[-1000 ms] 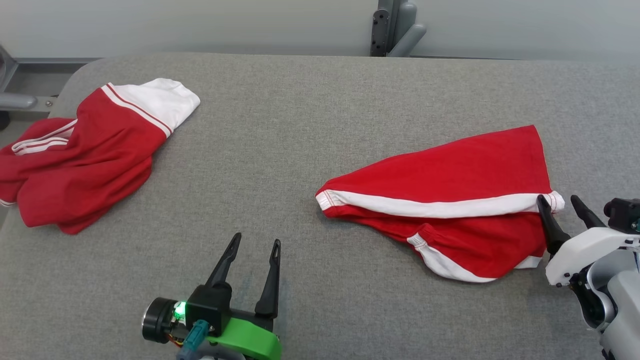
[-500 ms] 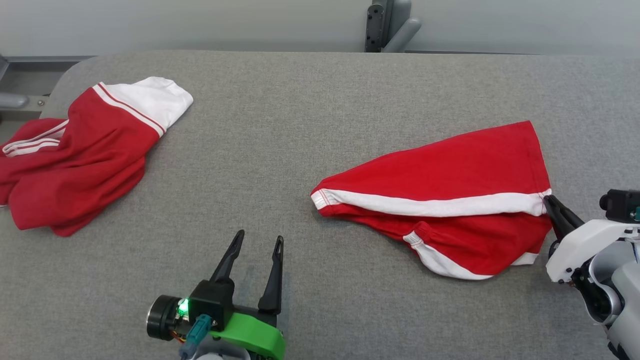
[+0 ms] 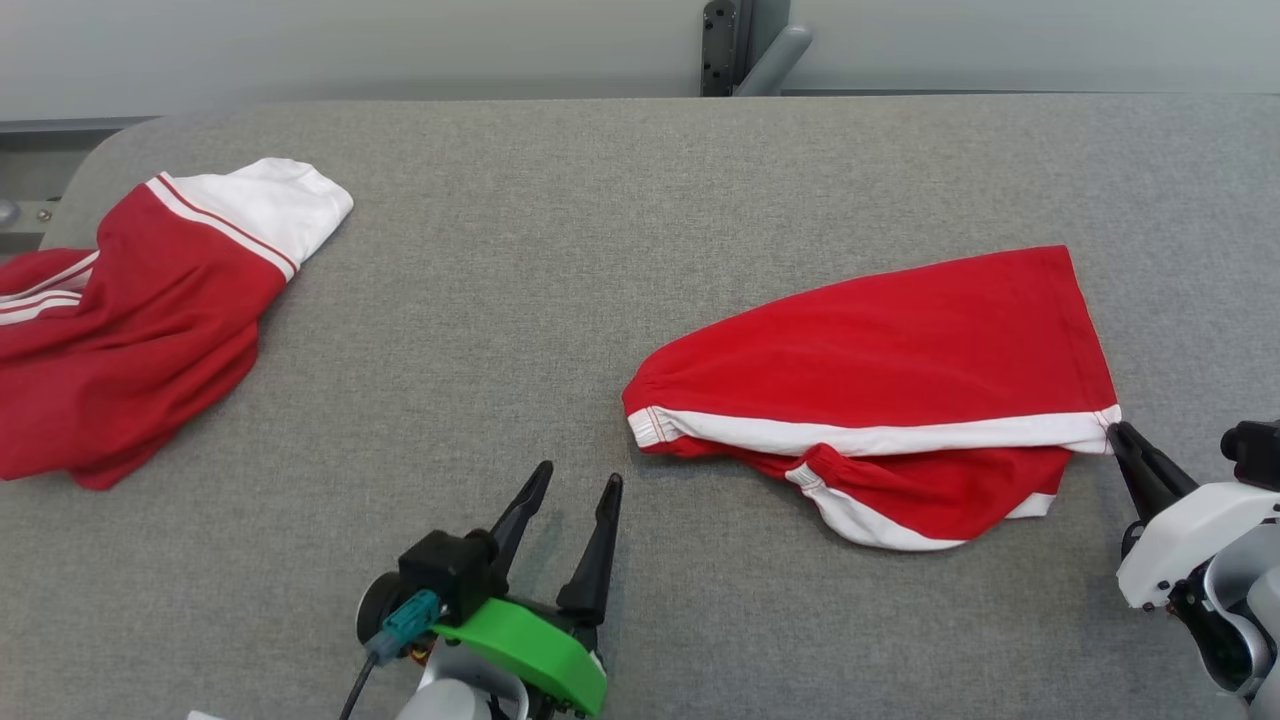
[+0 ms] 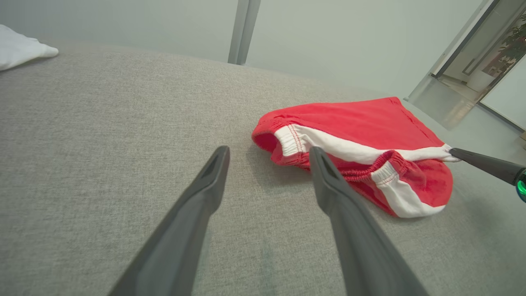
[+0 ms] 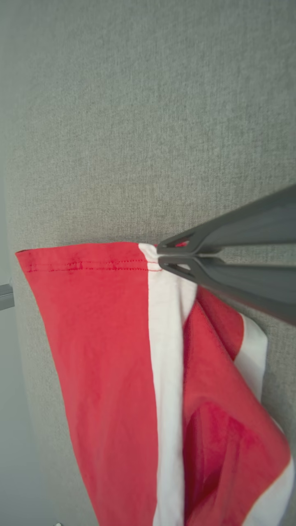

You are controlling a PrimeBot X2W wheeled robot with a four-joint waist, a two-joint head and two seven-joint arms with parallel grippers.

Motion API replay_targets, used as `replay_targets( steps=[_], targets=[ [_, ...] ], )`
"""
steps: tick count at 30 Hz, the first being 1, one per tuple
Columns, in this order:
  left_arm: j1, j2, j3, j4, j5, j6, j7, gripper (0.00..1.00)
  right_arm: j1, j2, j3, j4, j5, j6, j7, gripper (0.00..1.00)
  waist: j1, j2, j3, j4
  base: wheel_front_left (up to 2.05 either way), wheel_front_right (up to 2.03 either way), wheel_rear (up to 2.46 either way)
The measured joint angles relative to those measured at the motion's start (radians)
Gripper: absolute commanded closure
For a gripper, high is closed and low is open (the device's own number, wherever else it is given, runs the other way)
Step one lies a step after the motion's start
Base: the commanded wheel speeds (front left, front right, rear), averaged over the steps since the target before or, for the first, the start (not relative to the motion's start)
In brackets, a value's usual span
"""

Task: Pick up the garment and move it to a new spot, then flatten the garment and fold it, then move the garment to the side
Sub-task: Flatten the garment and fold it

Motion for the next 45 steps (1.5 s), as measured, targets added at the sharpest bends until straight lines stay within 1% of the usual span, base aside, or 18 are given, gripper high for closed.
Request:
replay_targets(
  steps=[2,3,5,8,9,10,18,19,21,22,23,24,28,31,34,36,40,45],
  targets=[
    [-0.038,-0.002,-0.033,0.036,-0.012,-0.012,0.005,0.0,0.0,0.003,0.001,0.001,-0.001,0.0,-0.006,1.0,0.0,0.0,0.005,-0.004,0.0,0.0,0.0],
    [-0.038,-0.002,-0.033,0.036,-0.012,-0.012,0.005,0.0,0.0,0.003,0.001,0.001,-0.001,0.0,-0.006,1.0,0.0,0.0,0.005,-0.004,0.0,0.0,0.0],
    [-0.088,-0.001,-0.058,0.074,-0.03,-0.021,0.023,0.0,-0.001,0.011,0.006,0.001,-0.001,0.0,-0.011,1.0,0.0,0.0,0.009,-0.008,0.0,0.0,0.0],
    [-0.14,-0.001,-0.095,0.132,-0.091,-0.032,0.056,0.0,-0.009,0.016,0.021,0.004,-0.002,0.0,-0.012,1.0,0.0,0.0,0.013,-0.016,0.0,0.0,0.0],
    [-0.157,-0.001,-0.109,0.155,-0.092,-0.034,0.069,0.0,-0.014,0.016,0.029,0.006,-0.005,0.0,-0.012,1.0,0.0,0.0,0.013,-0.019,0.0,0.0,0.0],
    [-0.187,-0.001,-0.128,0.19,-0.128,-0.035,0.087,0.0,-0.026,0.016,0.039,0.007,-0.006,0.0,-0.012,1.0,0.0,0.0,0.014,-0.026,0.0,0.0,0.0],
    [-0.265,-0.001,-0.183,0.287,-0.184,-0.039,0.066,0.0,-0.045,0.01,0.069,0.016,-0.002,0.0,-0.019,1.0,0.0,0.0,0.015,-0.043,0.0,0.0,0.0],
    [-0.28,-0.001,-0.195,0.307,-0.196,-0.04,0.063,0.06,-0.05,0.006,0.075,0.016,0.002,0.0,-0.02,1.0,0.0,0.0,0.013,-0.045,0.0,0.0,0.0],
    [-0.293,-0.001,-0.208,0.327,-0.213,-0.04,0.063,0.41,-0.056,0.003,0.083,0.017,0.005,0.0,-0.02,1.0,0.0,0.0,0.011,-0.047,0.0,0.0,0.0],
    [-0.297,-0.001,-0.218,0.334,-0.22,-0.04,0.064,0.54,-0.059,0.002,0.087,0.018,0.005,0.0,-0.02,1.0,0.0,0.0,0.011,-0.048,0.0,0.0,0.0],
    [-0.301,-0.001,-0.228,0.34,-0.234,-0.04,0.064,0.75,-0.062,0.0,0.09,0.017,0.005,0.0,-0.021,1.0,0.0,0.0,0.012,-0.05,0.0,0.0,0.0],
    [-0.307,-0.001,-0.237,0.346,-0.249,-0.04,0.067,1.0,-0.065,-0.002,0.092,0.017,0.006,0.0,-0.021,1.0,0.0,0.0,0.012,-0.05,0.0,0.0,0.0],
    [-0.326,-0.002,-0.279,0.348,-0.316,-0.04,0.076,1.0,-0.078,-0.01,0.099,0.018,0.008,0.0,-0.023,1.0,0.0,0.0,0.016,-0.052,0.0,0.0,0.0],
    [-0.341,-0.001,-0.305,0.352,-0.343,-0.04,0.072,1.0,-0.083,-0.018,0.103,0.017,0.01,0.0,-0.026,1.0,0.0,0.0,0.011,-0.054,0.0,0.0,0.0],
    [-0.351,0.0,-0.324,0.331,-0.402,-0.04,0.066,1.0,-0.097,-0.023,0.083,-0.001,0.03,0.0,-0.034,1.0,0.0,0.0,-0.002,-0.057,0.0,0.0,0.0],
    [-0.365,0.013,-0.331,0.314,-0.441,-0.04,0.069,1.0,-0.113,-0.033,0.065,-0.022,0.041,0.0,-0.038,1.0,0.0,0.0,-0.015,-0.06,0.0,0.0,0.0],
    [-0.417,0.08,-0.339,0.256,-0.498,-0.041,0.102,1.0,-0.138,-0.045,0.036,-0.085,0.102,0.0,-0.042,1.0,0.0,0.0,-0.05,-0.067,0.0,0.0,0.0],
    [-0.493,0.176,-0.338,0.123,-0.576,-0.041,0.173,1.0,-0.196,-0.078,0.028,-0.157,0.153,0.0,-0.04,1.0,-0.0001,0.0,-0.095,-0.084,0.0,0.0,0.0]
  ],
)
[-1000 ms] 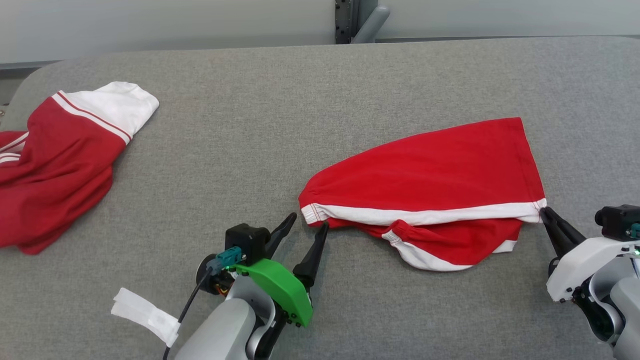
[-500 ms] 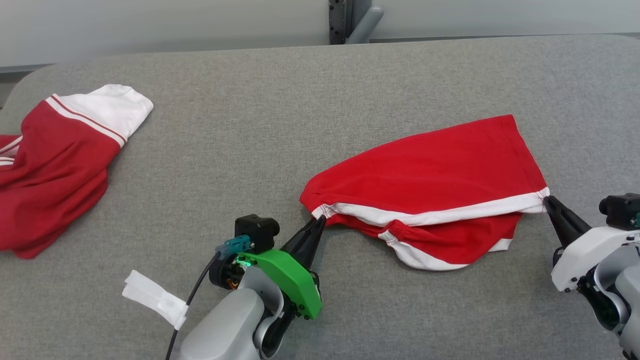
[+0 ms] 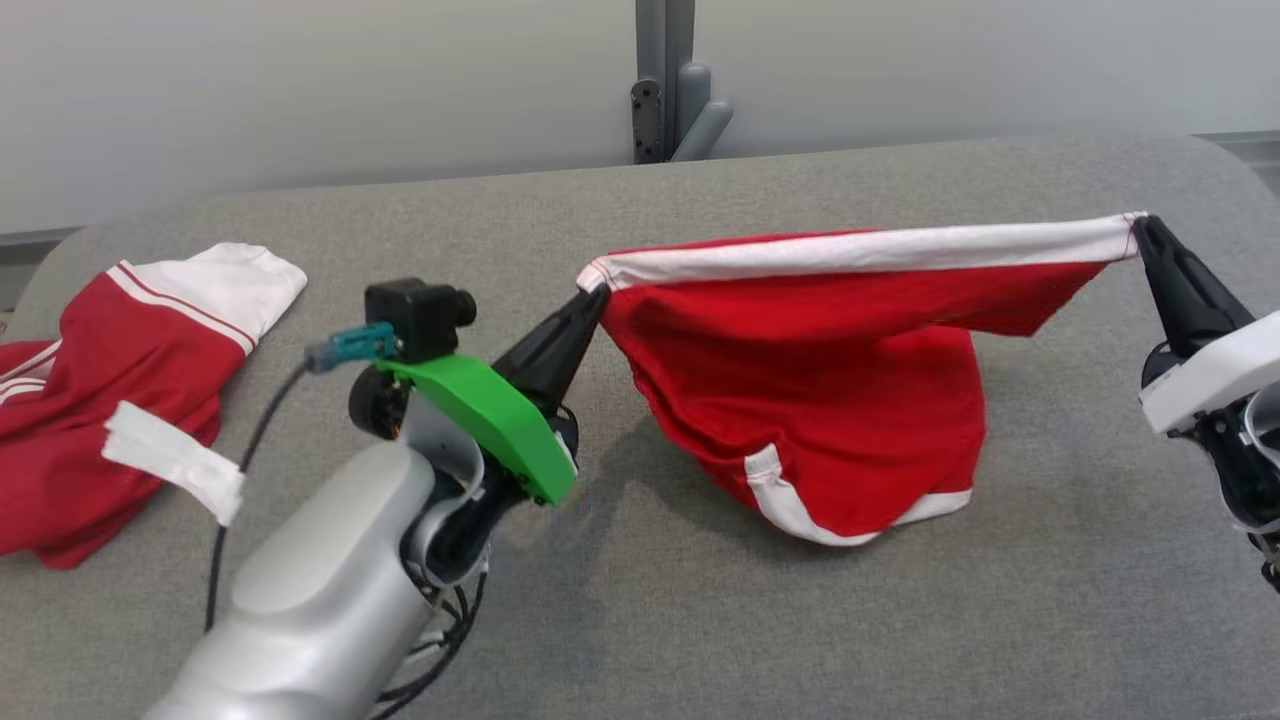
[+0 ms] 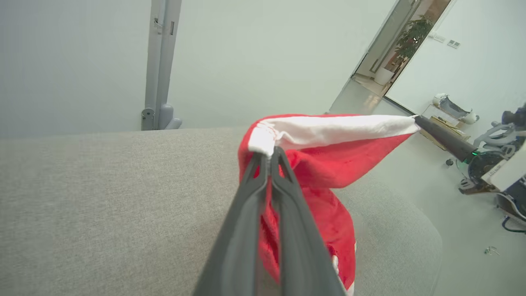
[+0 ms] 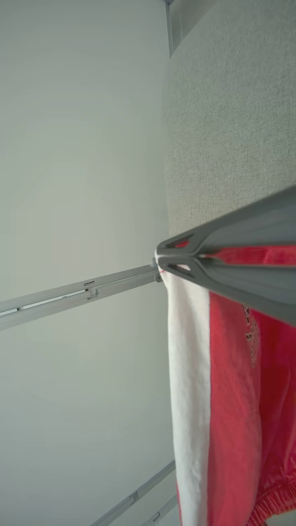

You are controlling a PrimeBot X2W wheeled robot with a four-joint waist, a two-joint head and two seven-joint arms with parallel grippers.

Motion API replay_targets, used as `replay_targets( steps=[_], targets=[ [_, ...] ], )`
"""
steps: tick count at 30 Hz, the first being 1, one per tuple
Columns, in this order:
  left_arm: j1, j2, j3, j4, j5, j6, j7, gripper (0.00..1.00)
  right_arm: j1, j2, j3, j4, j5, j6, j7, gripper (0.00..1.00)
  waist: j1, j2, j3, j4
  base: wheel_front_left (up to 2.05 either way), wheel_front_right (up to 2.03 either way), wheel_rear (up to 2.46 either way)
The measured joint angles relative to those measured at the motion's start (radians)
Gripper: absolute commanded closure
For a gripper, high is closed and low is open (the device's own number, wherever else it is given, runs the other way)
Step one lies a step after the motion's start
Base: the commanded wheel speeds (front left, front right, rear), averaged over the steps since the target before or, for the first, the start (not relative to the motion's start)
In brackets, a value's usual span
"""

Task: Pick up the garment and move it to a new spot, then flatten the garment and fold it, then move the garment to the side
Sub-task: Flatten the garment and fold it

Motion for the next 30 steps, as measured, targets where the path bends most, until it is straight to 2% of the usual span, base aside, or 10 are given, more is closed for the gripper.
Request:
replay_targets(
  steps=[7,14,23,26,30],
  targets=[
    [-0.13,0.145,0.013,-0.194,-0.123,0.0,0.142,1.0,-0.115,-0.064,0.013,-0.123,0.028,0.0,0.05,1.0,0.0,0.0,-0.035,-0.032,0.0,0.0,0.0],
    [-0.287,0.208,0.027,-0.283,-0.19,0.0,0.249,1.0,-0.243,-0.129,-0.005,-0.178,0.031,0.0,0.1,1.0,0.0,0.0,-0.052,-0.05,0.0,0.0,0.0],
    [-0.468,0.207,0.037,-0.285,-0.25,0.0,0.336,1.0,-0.401,-0.159,-0.037,-0.199,0.035,0.0,0.136,1.0,0.0,0.0,-0.034,-0.065,0.0,0.0,0.0],
    [-0.476,0.203,0.019,-0.261,-0.285,0.0,0.386,1.0,-0.428,-0.144,-0.012,-0.19,0.034,0.0,0.165,1.0,0.0,0.0,-0.023,-0.072,0.0,0.0,0.0],
    [-0.512,0.196,0.014,-0.195,-0.292,0.0,0.4,1.0,-0.491,-0.095,0.027,-0.142,0.026,0.0,0.187,1.0,0.0,0.0,0.007,-0.083,0.0,0.0,0.0]
  ],
)
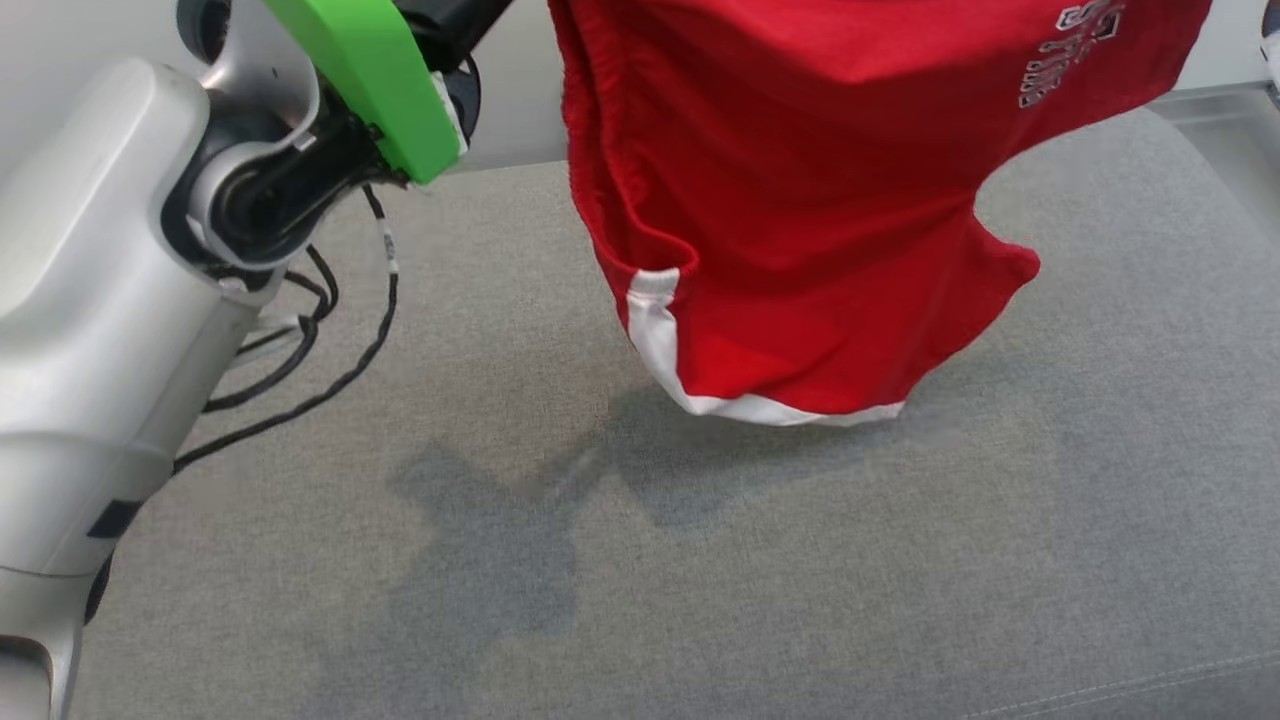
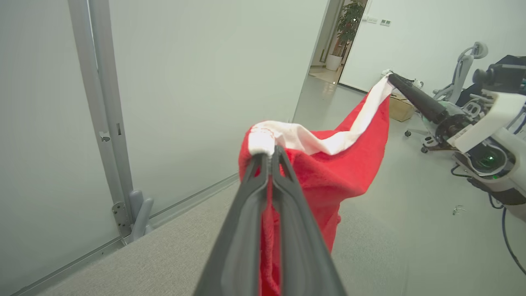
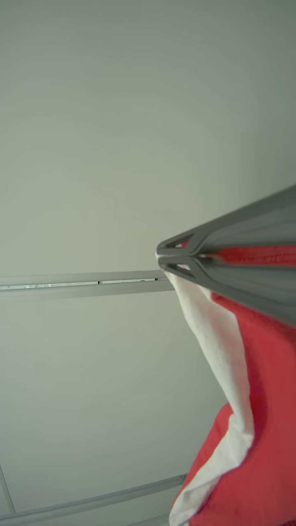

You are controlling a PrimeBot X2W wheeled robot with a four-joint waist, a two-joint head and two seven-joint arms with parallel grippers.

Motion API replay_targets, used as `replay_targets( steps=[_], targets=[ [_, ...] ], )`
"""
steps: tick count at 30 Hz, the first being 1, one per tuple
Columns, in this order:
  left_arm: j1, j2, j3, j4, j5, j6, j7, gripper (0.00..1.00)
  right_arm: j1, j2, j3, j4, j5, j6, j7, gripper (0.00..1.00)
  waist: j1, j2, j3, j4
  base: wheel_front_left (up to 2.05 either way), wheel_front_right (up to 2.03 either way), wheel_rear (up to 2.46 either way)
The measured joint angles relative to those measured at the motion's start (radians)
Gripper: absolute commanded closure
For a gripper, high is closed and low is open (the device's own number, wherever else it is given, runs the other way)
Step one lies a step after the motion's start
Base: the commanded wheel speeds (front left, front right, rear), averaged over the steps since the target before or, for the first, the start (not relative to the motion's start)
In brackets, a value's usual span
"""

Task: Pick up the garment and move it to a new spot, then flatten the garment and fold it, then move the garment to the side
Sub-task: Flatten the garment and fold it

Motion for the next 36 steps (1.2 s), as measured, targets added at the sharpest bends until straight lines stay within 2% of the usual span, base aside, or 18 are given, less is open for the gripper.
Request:
replay_targets(
  steps=[3,6,8,11,15,17,19,22,26,30,36],
  targets=[
    [-0.069,-0.015,-0.007,0.067,0.027,0.0,0.004,1.0,-0.088,0.04,0.038,0.049,-0.023,0.0,0.022,1.0,0.0,0.0,0.038,-0.007,0.0,0.0,0.0],
    [-0.18,-0.031,-0.029,0.129,0.097,0.0,-0.011,1.0,-0.215,0.092,0.056,0.109,-0.058,0.0,0.019,1.0,0.0,0.0,0.092,-0.015,0.0,0.0,0.0],
    [-0.278,-0.033,-0.049,0.174,0.185,0.0,-0.056,1.0,-0.307,0.133,0.055,0.157,-0.088,0.0,-0.009,1.0,0.0,0.0,0.137,-0.019,0.0,0.0,0.0],
    [-0.423,-0.036,-0.082,0.244,0.311,0.0,-0.172,1.0,-0.435,0.192,0.044,0.239,-0.151,0.0,-0.097,1.0,0.0,0.0,0.217,-0.026,0.0,0.0,0.0],
    [-0.585,-0.034,-0.148,0.341,0.499,0.0,-0.411,1.0,-0.571,0.258,-0.026,0.334,-0.274,0.0,-0.193,1.0,0.0001,-0.0001,0.334,-0.036,0.0,0.0,0.0],
    [-0.64,-0.038,-0.183,0.377,0.561,-0.002,-0.519,1.0,-0.599,0.295,-0.121,0.303,-0.335,0.0,-0.197,1.0,0.0002,0.0,0.393,-0.041,0.0,0.0,0.0],
    [-0.664,-0.038,-0.202,0.391,0.598,-0.002,-0.549,1.0,-0.6,0.31,-0.161,0.272,-0.371,0.0,-0.198,1.0,0.0002,0.0,0.422,-0.044,0.0,0.0,0.0],
    [-0.682,-0.04,-0.226,0.397,0.654,-0.002,-0.569,1.0,-0.528,0.351,-0.186,0.197,-0.455,0.0,-0.198,1.0,0.0002,0.0,0.508,-0.051,0.0,0.0,0.0],
    [-0.583,-0.037,-0.181,0.3,0.682,-0.002,-0.574,1.0,-0.398,0.367,-0.223,0.122,-0.497,0.0,-0.197,1.0,0.0004,-0.0001,0.608,-0.056,0.0,0.0,0.0],
    [-0.387,-0.033,-0.143,0.152,0.671,-0.003,-0.573,1.0,-0.222,0.336,-0.261,0.005,-0.511,0.0,-0.197,1.0,0.0005,0.0,0.687,-0.052,0.0,0.0,0.0],
    [-0.175,-0.024,-0.193,-0.049,0.6,-0.003,-0.574,1.0,0.015,0.255,-0.362,-0.136,-0.5,0.0,-0.198,1.0,0.0003,0.0,0.671,-0.037,0.0,0.0,0.0]
  ],
)
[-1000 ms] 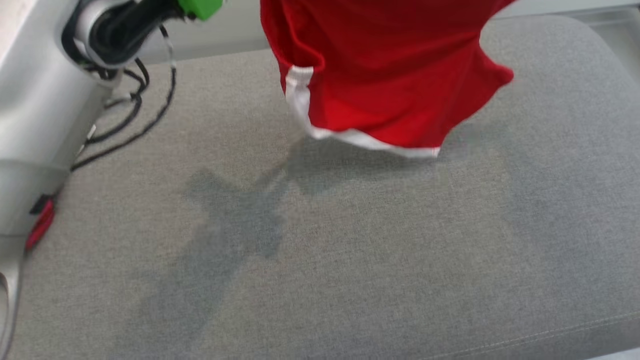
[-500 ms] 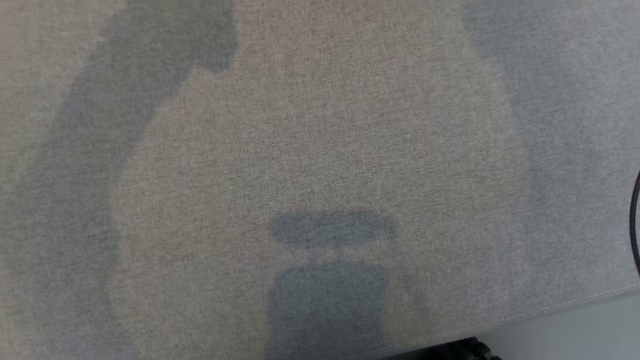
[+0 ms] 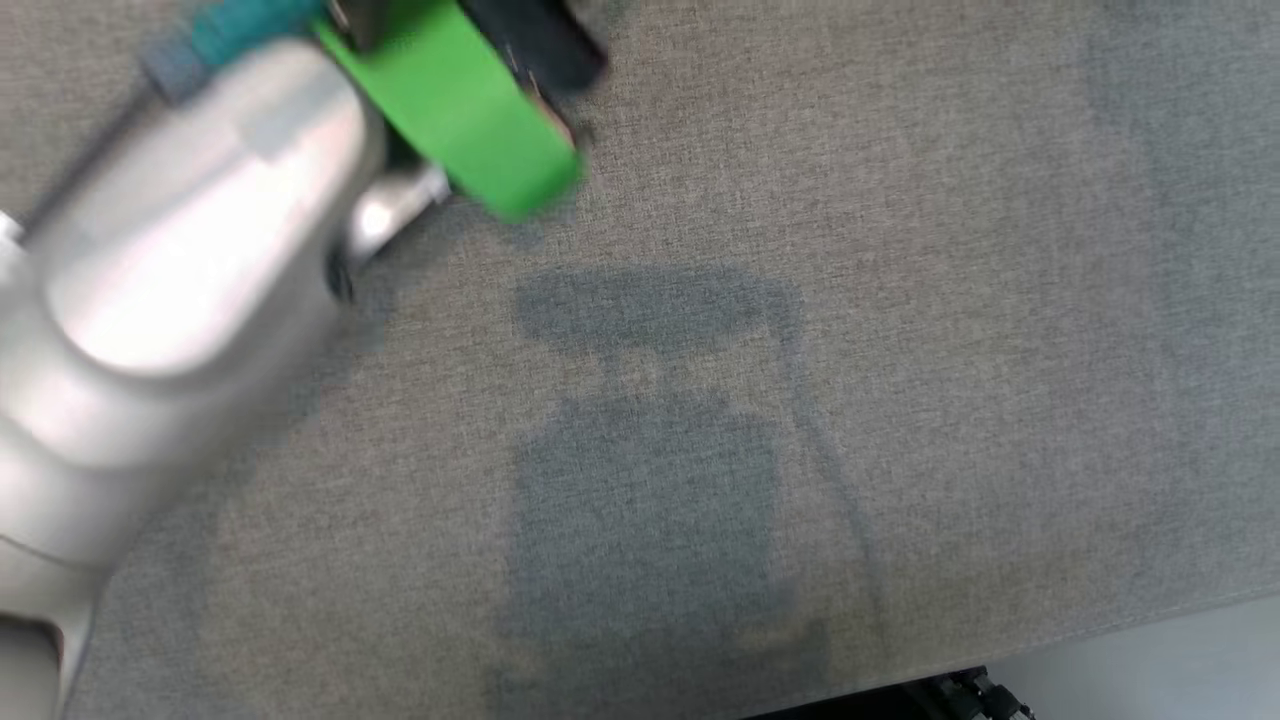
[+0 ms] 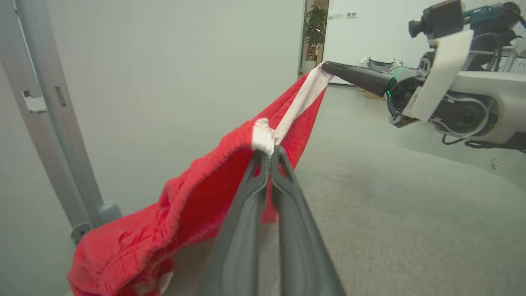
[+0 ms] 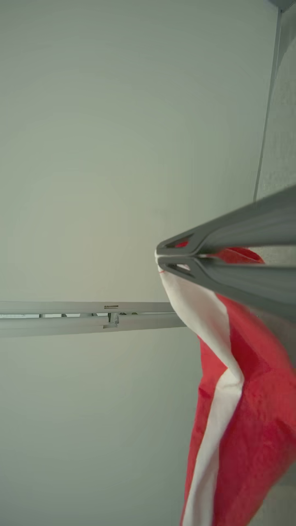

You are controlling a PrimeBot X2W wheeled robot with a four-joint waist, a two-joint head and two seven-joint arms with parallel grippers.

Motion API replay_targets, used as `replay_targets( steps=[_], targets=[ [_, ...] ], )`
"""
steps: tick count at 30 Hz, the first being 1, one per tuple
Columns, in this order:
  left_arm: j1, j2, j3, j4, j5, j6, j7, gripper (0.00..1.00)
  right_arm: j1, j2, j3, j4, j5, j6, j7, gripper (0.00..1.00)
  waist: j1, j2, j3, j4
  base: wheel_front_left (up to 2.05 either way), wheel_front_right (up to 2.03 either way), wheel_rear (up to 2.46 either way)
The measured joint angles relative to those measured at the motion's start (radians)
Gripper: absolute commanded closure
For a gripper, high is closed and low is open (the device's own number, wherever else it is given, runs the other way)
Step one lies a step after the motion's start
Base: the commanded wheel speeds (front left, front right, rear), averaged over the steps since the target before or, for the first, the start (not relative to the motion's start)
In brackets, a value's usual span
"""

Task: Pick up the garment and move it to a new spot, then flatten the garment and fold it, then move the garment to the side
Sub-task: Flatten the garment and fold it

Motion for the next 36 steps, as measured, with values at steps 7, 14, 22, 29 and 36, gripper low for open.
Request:
replay_targets(
  steps=[7,14,22,29,36],
  targets=[
    [0.222,0.049,-0.2,-0.082,-0.078,0.0,0.0,1.0,0.32,-0.055,-0.012,-0.061,0.004,0.0,0.0,1.0,-0.0003,0.0,-0.104,0.012,0.0,0.0,0.0],
    [0.419,0.063,-0.275,-0.056,-0.134,0.0,0.0,1.0,0.555,-0.091,-0.006,-0.066,-0.018,0.0,0.0,1.0,-0.0004,0.0,-0.244,0.017,0.0,0.0,0.0],
    [0.611,0.082,-0.306,-0.044,-0.18,0.0,0.0,1.0,0.784,-0.119,-0.045,-0.098,-0.008,0.0,0.0,1.0,-0.0004,0.0,-0.4,0.018,0.0,0.0,0.0],
    [0.732,0.084,-0.312,-0.089,-0.231,0.0,0.016,1.0,0.947,-0.123,-0.092,-0.156,-0.016,0.0,0.0,1.0,-0.0004,0.0,-0.51,0.027,0.0,0.0,0.0],
    [0.718,0.042,-0.291,-0.095,-0.383,0.0,0.005,1.0,0.916,-0.131,-0.072,-0.094,0.021,0.0,0.049,1.0,-0.0005,0.0,-0.55,0.066,0.0,0.0,0.0]
  ],
)
